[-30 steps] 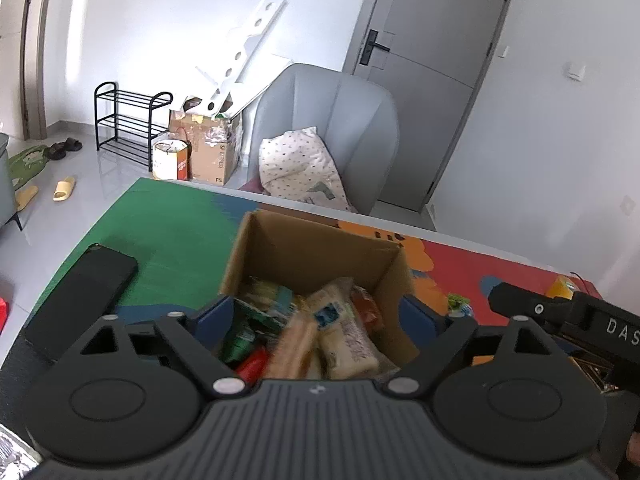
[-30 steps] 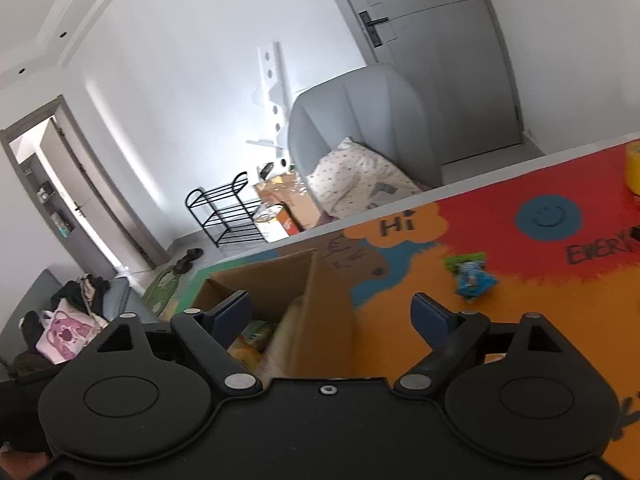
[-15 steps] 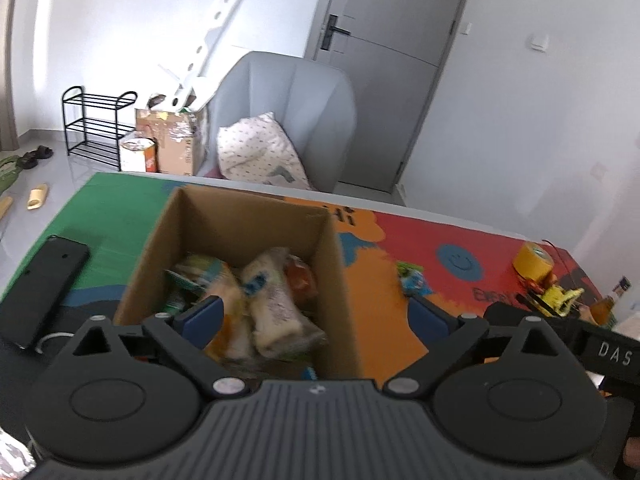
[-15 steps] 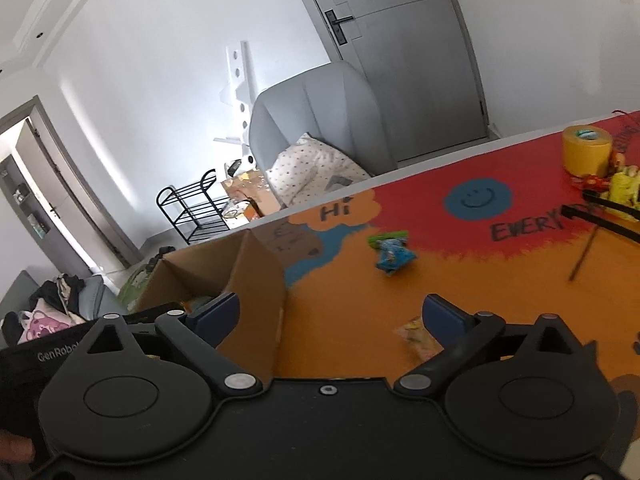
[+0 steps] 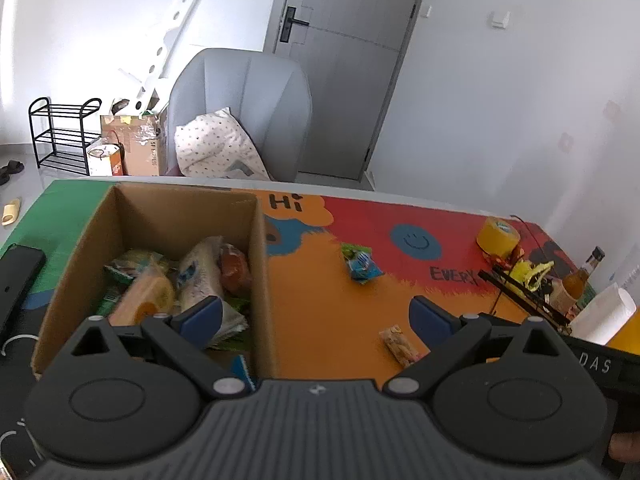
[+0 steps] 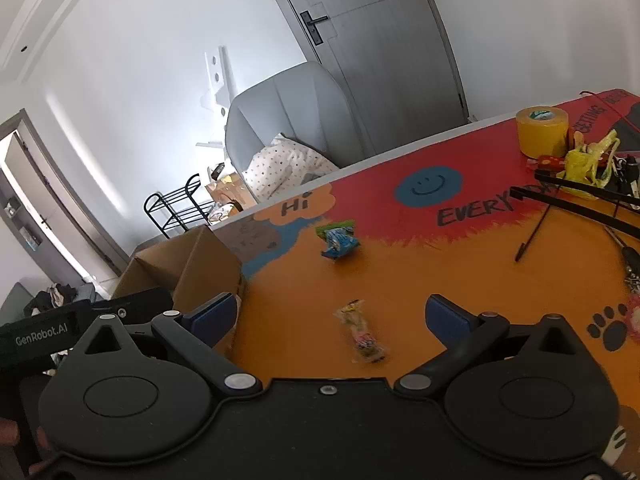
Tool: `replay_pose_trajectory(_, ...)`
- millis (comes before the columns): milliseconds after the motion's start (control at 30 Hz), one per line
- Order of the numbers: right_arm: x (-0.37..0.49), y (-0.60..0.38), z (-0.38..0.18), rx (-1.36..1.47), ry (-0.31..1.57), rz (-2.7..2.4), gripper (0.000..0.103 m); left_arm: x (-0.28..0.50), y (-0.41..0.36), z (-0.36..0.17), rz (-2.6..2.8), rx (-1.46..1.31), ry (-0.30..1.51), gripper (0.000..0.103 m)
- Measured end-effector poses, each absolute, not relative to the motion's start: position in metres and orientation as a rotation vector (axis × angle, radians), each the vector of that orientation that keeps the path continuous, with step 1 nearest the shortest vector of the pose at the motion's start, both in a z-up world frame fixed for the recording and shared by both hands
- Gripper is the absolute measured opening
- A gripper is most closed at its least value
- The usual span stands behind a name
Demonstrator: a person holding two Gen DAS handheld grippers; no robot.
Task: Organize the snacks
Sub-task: 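Withdraw both tools from the box back toward the remaining snacks, then grasp the blue-green snack pack with left tool while right tool grasps wrapped candy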
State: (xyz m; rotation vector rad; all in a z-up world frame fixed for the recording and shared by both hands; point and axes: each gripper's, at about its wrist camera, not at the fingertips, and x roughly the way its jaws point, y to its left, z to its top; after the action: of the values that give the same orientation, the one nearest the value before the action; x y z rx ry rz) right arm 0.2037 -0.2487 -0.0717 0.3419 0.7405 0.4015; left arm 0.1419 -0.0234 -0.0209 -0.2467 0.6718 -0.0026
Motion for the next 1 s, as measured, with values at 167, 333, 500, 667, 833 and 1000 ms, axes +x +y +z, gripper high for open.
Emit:
replay_pose_trajectory(167, 0.205, -0.260, -0.081, 0.342, 0.758, 0.395, 0.103, 0.146, -0.035, -0.024, -0.028, -0.244, 0.682, 0.099)
replay_pose_trajectory(333, 0.205, -0.267, -0.092, 0.337, 0.769, 0.398, 0.102, 0.150, -0.045, -0.028, -0.045, -0.232, 0.690, 0.099)
replay_pose_trajectory(500, 0.208, -0.270, -0.105, 0.332, 0.796, 0.420, 0.093, 0.155, -0.054, -0.033, -0.058, -0.230, 0.693, 0.097)
replay_pose_trajectory(667, 0.216, -0.265, -0.119, 0.325, 0.837, 0.451, 0.076, 0.162, -0.061, -0.039, -0.070, -0.229, 0.707, 0.089)
replay_pose_trajectory(833, 0.226, -0.253, -0.129, 0.310, 0.859, 0.471, 0.068, 0.171, -0.067, -0.049, -0.093, -0.234, 0.751, 0.066)
replay_pose_trajectory(1000, 0.239, -0.239, -0.136, 0.292, 0.879, 0.490, 0.059, 0.179, -0.072, -0.059, -0.078, -0.212, 0.769, 0.060)
